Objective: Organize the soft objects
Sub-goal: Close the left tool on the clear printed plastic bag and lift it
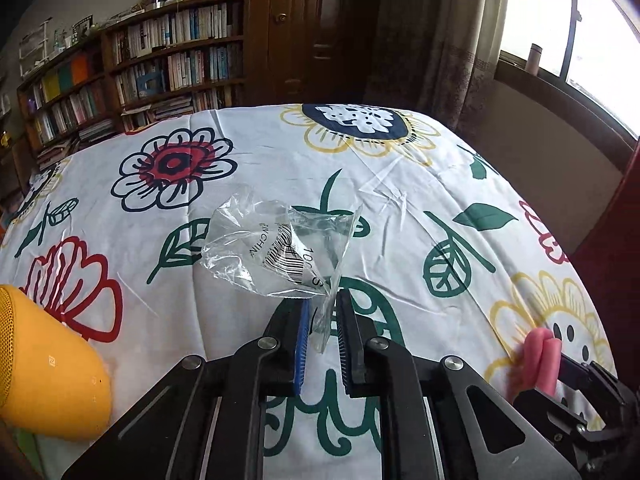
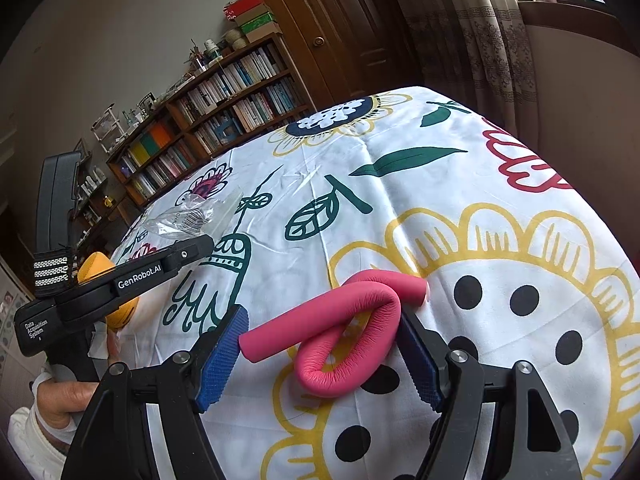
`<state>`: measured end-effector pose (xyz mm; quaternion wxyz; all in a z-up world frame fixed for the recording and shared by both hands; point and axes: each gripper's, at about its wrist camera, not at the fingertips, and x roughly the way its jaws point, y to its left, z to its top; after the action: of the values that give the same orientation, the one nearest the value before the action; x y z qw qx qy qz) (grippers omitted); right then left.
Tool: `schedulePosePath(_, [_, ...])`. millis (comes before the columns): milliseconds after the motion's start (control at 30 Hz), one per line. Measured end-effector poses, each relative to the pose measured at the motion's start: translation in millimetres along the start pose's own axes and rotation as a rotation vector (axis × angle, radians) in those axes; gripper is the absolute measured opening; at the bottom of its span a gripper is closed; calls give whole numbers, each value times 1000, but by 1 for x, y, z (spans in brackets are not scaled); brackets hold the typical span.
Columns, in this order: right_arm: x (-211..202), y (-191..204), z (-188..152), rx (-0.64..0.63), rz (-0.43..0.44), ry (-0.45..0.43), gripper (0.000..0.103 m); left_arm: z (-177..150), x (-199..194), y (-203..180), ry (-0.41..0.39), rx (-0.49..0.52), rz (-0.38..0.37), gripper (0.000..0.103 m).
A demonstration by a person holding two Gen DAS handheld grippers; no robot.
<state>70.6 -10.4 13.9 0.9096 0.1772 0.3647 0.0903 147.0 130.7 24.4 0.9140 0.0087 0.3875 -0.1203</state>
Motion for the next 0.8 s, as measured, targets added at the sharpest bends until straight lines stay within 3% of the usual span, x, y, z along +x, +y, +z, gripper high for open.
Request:
schedulePosePath(400, [-1, -3, 1, 11, -1, -9, 77, -14, -44, -19, -31, 30, -44, 14])
schedulePosePath(667, [-3, -3, 0, 13, -3, -14, 77, -46, -50, -24, 31, 48, -56, 15])
schedulePosePath(733, [-3, -3, 0, 15, -3, -16, 77, -53, -45, -22, 64, 36, -53, 24])
schedulePosePath(800, [-4, -4, 0, 16, -4, -17, 77, -59, -42, -17, 86, 13, -49, 47])
